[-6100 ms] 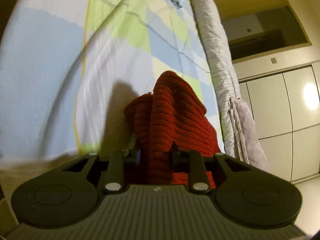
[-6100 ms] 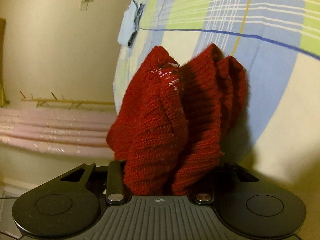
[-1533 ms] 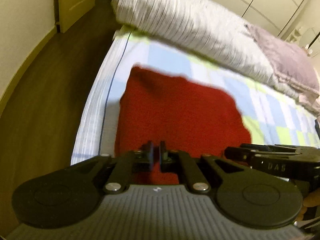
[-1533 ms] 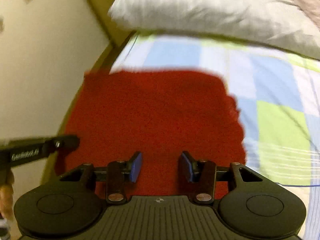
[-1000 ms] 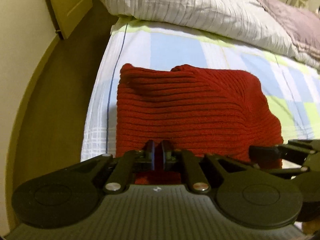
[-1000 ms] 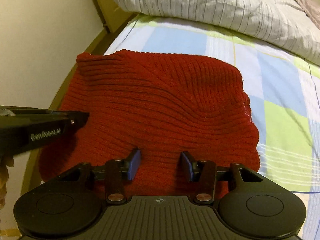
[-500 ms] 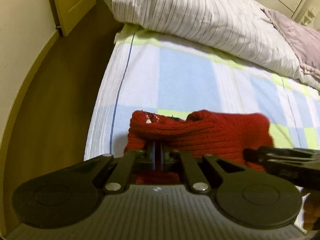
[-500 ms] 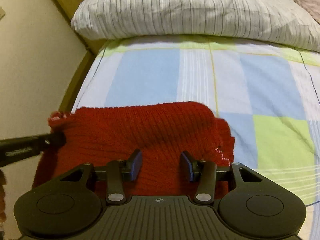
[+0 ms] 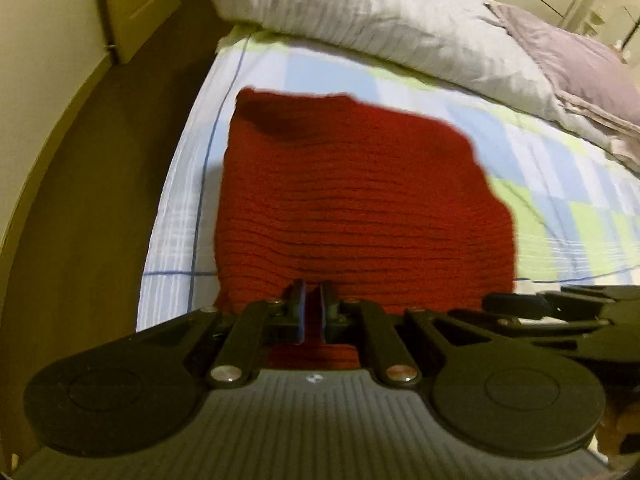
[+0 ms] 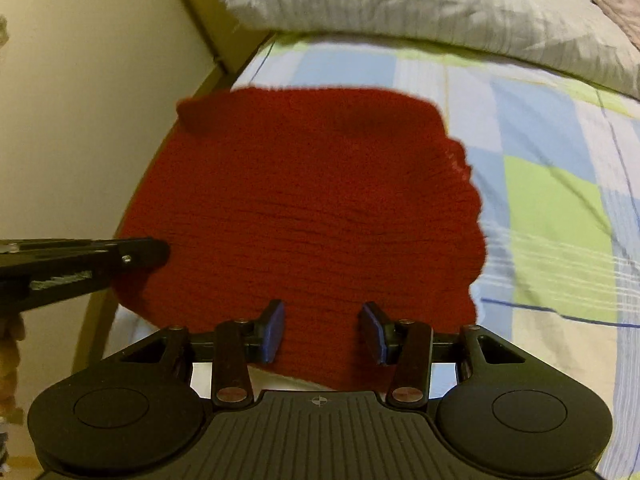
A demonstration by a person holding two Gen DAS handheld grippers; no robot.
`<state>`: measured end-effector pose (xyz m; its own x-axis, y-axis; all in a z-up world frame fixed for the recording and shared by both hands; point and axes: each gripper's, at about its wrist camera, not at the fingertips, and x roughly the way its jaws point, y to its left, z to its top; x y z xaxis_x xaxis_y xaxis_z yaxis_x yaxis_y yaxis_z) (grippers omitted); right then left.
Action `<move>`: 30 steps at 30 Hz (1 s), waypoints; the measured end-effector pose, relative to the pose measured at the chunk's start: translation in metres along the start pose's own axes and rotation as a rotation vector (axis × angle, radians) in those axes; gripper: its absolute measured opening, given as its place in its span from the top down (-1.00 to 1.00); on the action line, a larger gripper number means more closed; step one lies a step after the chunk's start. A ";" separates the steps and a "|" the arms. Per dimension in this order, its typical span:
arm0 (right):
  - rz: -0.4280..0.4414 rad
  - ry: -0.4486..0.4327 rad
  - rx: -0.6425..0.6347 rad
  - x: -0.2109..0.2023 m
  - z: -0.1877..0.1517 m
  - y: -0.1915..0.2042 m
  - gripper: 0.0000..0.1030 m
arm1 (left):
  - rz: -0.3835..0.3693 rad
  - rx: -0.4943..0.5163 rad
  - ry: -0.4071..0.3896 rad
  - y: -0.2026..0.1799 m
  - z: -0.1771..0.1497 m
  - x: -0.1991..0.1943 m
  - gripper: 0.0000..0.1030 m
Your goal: Fold clothes
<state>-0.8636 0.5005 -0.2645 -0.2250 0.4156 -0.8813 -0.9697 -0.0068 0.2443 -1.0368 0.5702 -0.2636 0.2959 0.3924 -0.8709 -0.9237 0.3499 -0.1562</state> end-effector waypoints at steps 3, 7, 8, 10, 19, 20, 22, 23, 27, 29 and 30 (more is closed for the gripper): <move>-0.040 0.010 -0.046 0.015 0.000 0.006 0.09 | 0.029 -0.003 0.004 -0.004 0.002 0.006 0.86; -0.061 0.026 -0.075 0.022 0.002 0.010 0.09 | 0.065 -0.009 0.003 -0.011 0.002 -0.002 0.86; -0.057 0.029 -0.074 0.021 0.003 0.009 0.09 | 0.074 -0.011 0.002 -0.013 0.002 -0.006 0.86; -0.039 0.029 -0.041 0.013 0.004 0.005 0.08 | 0.092 -0.015 0.000 -0.017 0.001 -0.015 0.86; -0.024 0.041 0.064 -0.061 -0.024 -0.003 0.08 | 0.146 -0.050 -0.029 -0.045 -0.024 -0.088 0.62; -0.029 0.042 0.066 -0.069 -0.028 -0.002 0.08 | 0.151 -0.054 -0.033 -0.048 -0.028 -0.098 0.54; -0.038 0.037 0.071 -0.084 -0.033 -0.001 0.07 | 0.160 -0.063 -0.041 -0.055 -0.036 -0.117 0.43; -0.038 0.032 0.066 -0.093 -0.035 0.000 0.07 | 0.165 -0.067 -0.045 -0.058 -0.039 -0.126 0.41; -0.036 -0.003 0.021 -0.130 -0.043 0.008 0.07 | 0.182 -0.079 -0.086 -0.078 -0.053 -0.170 0.25; -0.038 -0.023 -0.005 -0.151 -0.048 0.011 0.07 | 0.188 -0.093 -0.113 -0.090 -0.060 -0.190 0.15; -0.037 -0.032 -0.017 -0.161 -0.050 0.012 0.07 | 0.195 -0.098 -0.121 -0.098 -0.065 -0.197 0.13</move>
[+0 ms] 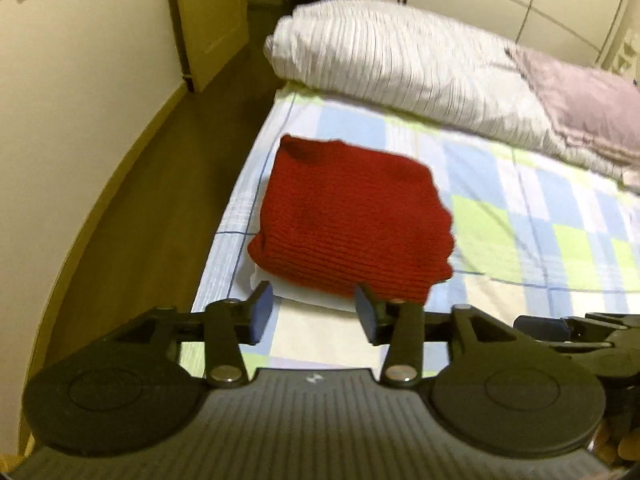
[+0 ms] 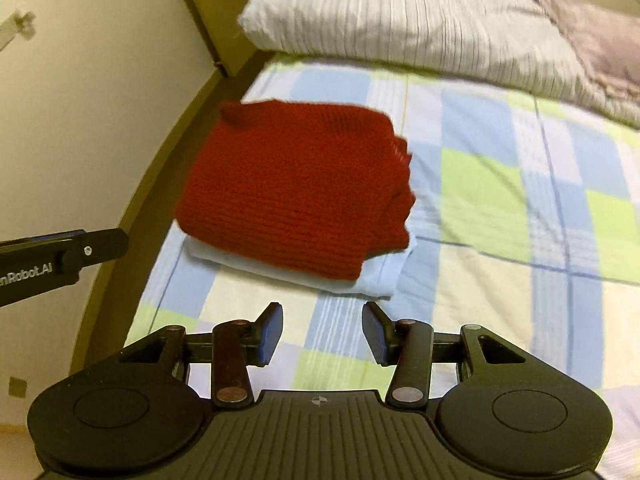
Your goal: Fold clothes
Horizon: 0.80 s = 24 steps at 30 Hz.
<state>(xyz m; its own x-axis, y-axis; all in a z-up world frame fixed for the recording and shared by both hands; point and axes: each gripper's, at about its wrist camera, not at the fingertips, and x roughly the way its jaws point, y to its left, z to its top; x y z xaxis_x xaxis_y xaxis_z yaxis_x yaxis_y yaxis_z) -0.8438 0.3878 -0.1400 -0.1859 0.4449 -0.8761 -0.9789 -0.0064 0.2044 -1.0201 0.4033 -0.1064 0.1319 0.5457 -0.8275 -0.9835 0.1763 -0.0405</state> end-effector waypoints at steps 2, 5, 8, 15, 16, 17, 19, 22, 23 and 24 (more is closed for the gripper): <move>0.005 -0.016 -0.020 -0.019 -0.006 -0.001 0.07 | 0.013 -0.010 -0.016 -0.012 -0.008 -0.018 0.07; 0.005 -0.031 -0.041 -0.047 -0.018 -0.009 0.07 | 0.032 -0.026 -0.040 -0.031 -0.020 -0.044 -0.19; 0.008 -0.050 -0.067 -0.073 -0.032 -0.021 0.07 | 0.051 -0.042 -0.063 -0.050 -0.033 -0.071 -0.22; -0.015 -0.084 -0.107 -0.123 -0.071 -0.055 0.05 | 0.095 -0.077 -0.115 -0.086 -0.066 -0.126 -0.26; -0.024 -0.093 -0.115 -0.128 -0.077 -0.058 0.02 | 0.102 -0.081 -0.121 -0.089 -0.072 -0.132 -0.27; -0.030 -0.105 -0.121 -0.134 -0.083 -0.061 -0.02 | 0.108 -0.086 -0.128 -0.092 -0.077 -0.137 -0.30; -0.031 -0.134 -0.125 -0.145 -0.095 -0.065 -0.04 | 0.120 -0.095 -0.140 -0.099 -0.089 -0.149 -0.33; -0.007 -0.164 -0.126 -0.160 -0.113 -0.069 -0.05 | 0.139 -0.109 -0.159 -0.108 -0.106 -0.167 -0.33; 0.005 -0.174 -0.128 -0.165 -0.118 -0.070 -0.05 | 0.145 -0.114 -0.166 -0.112 -0.112 -0.173 -0.33; 0.016 -0.182 -0.130 -0.171 -0.123 -0.070 -0.05 | 0.152 -0.118 -0.172 -0.115 -0.118 -0.179 -0.33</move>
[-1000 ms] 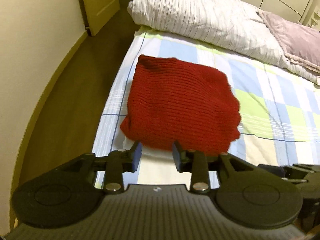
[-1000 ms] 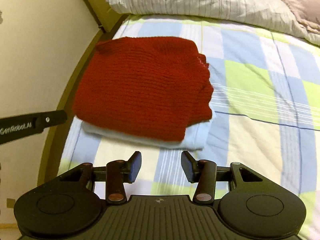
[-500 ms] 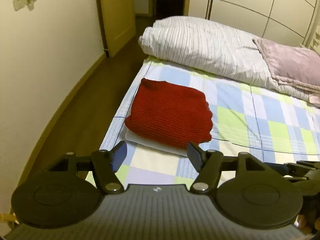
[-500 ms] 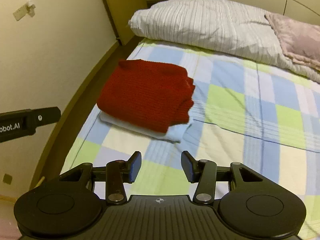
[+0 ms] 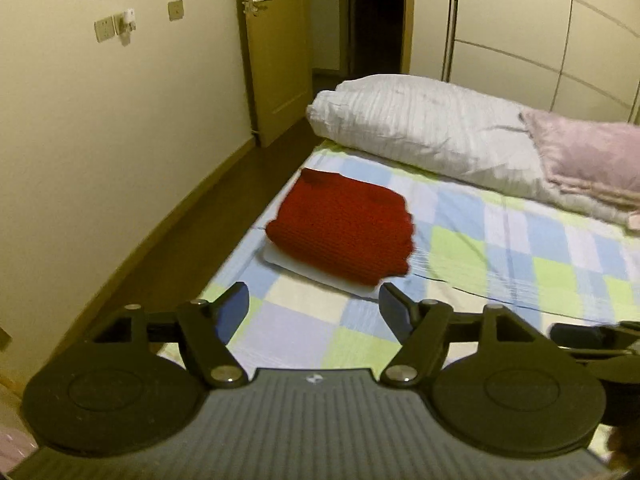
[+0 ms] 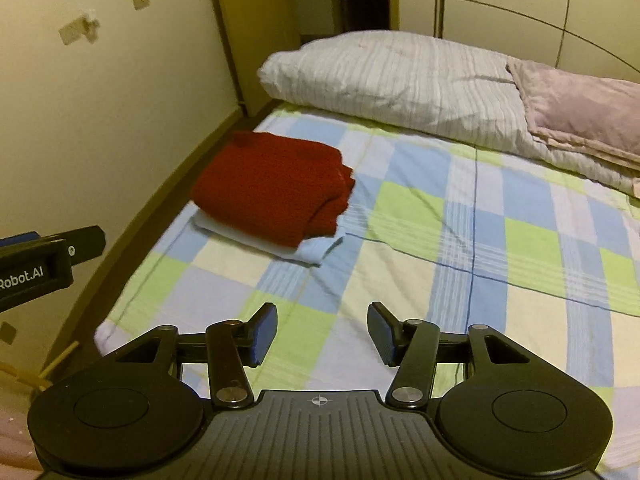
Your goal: Fold clothes
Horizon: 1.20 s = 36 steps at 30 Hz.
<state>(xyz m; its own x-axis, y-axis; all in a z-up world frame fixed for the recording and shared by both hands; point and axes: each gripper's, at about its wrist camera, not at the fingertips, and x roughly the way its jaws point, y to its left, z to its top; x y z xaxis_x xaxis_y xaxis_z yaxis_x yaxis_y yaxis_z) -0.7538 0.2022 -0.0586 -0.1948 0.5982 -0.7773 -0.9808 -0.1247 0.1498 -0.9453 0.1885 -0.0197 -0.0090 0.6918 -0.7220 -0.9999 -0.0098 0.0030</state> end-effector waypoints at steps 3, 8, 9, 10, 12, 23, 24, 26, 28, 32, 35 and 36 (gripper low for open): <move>0.016 -0.003 -0.007 -0.015 -0.008 0.003 -0.05 | 0.019 -0.014 -0.019 -0.005 -0.015 -0.022 -0.33; 0.035 0.017 -0.002 -0.029 -0.023 0.006 -0.05 | 0.023 0.021 0.003 -0.007 -0.025 -0.028 -0.33; 0.038 0.023 0.002 -0.030 -0.025 0.006 -0.05 | 0.024 0.028 0.008 -0.008 -0.026 -0.029 -0.33; 0.041 0.029 0.005 -0.031 -0.028 0.006 -0.05 | 0.024 0.036 0.014 -0.008 -0.028 -0.030 -0.33; 0.036 0.039 0.011 -0.032 -0.031 0.008 -0.05 | 0.025 0.052 0.025 -0.009 -0.032 -0.031 -0.33; -0.018 0.113 0.086 -0.008 -0.030 0.031 -0.05 | -0.032 0.126 0.083 0.020 -0.021 0.003 -0.33; -0.025 0.116 0.094 -0.004 -0.028 0.035 -0.05 | -0.039 0.132 0.088 0.023 -0.019 0.007 -0.33; -0.040 0.118 0.108 0.003 -0.021 0.043 -0.05 | -0.052 0.145 0.099 0.030 -0.016 0.016 -0.32; -0.056 0.118 0.120 0.010 -0.015 0.052 -0.05 | -0.066 0.157 0.109 0.037 -0.012 0.024 -0.33; -0.087 0.117 0.138 0.026 -0.003 0.067 -0.05 | -0.091 0.183 0.116 0.053 0.003 0.044 -0.33; -0.106 0.120 0.158 0.037 0.004 0.076 -0.05 | -0.106 0.203 0.115 0.062 0.015 0.058 -0.32; -0.113 0.122 0.165 0.040 0.006 0.078 -0.05 | -0.112 0.210 0.117 0.064 0.018 0.063 -0.32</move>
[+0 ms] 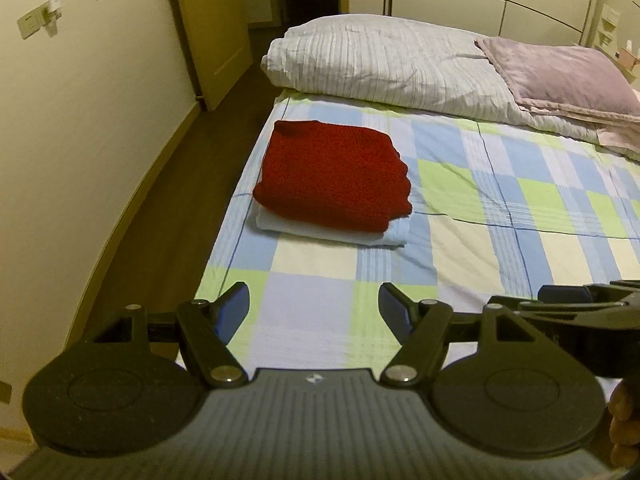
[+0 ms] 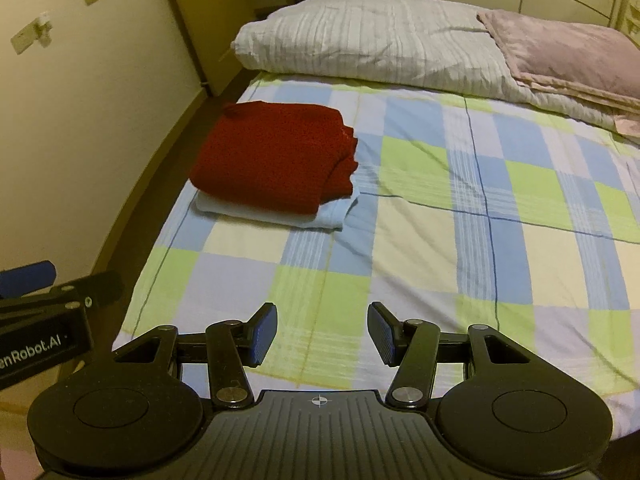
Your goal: Fold clothes
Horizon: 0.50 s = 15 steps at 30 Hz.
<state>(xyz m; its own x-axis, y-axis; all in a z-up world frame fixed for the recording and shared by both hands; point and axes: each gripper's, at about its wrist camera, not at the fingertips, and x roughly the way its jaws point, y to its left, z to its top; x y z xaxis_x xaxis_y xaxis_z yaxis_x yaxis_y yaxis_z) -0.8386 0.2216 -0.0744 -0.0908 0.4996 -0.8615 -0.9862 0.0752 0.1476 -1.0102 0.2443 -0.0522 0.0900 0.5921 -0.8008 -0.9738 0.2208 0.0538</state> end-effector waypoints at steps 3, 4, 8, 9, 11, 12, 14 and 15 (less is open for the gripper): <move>-0.017 0.005 0.025 0.007 0.006 0.008 -0.05 | -0.016 0.021 0.006 0.007 0.008 0.010 -0.33; -0.021 0.007 0.033 0.009 0.008 0.010 -0.05 | -0.022 0.027 0.008 0.009 0.010 0.013 -0.33; -0.035 0.015 0.055 0.018 0.015 0.018 -0.05 | -0.044 0.053 0.018 0.016 0.017 0.024 -0.33; -0.037 0.019 0.060 0.021 0.017 0.020 -0.05 | -0.050 0.059 0.020 0.018 0.019 0.027 -0.32; -0.040 0.026 0.069 0.026 0.020 0.023 -0.05 | -0.055 0.063 0.024 0.021 0.022 0.031 -0.32; -0.041 0.029 0.072 0.028 0.021 0.024 -0.05 | -0.058 0.064 0.026 0.022 0.024 0.033 -0.32; -0.044 0.033 0.076 0.033 0.024 0.027 -0.05 | -0.062 0.065 0.029 0.025 0.026 0.037 -0.32; -0.046 0.033 0.075 0.035 0.026 0.029 -0.05 | -0.064 0.066 0.031 0.026 0.028 0.039 -0.32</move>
<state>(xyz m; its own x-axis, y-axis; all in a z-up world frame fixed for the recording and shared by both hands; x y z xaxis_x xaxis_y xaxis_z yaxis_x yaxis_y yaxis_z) -0.8669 0.2634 -0.0873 -0.0518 0.4655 -0.8835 -0.9765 0.1618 0.1425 -1.0264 0.2945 -0.0656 0.1440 0.5515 -0.8217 -0.9505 0.3082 0.0403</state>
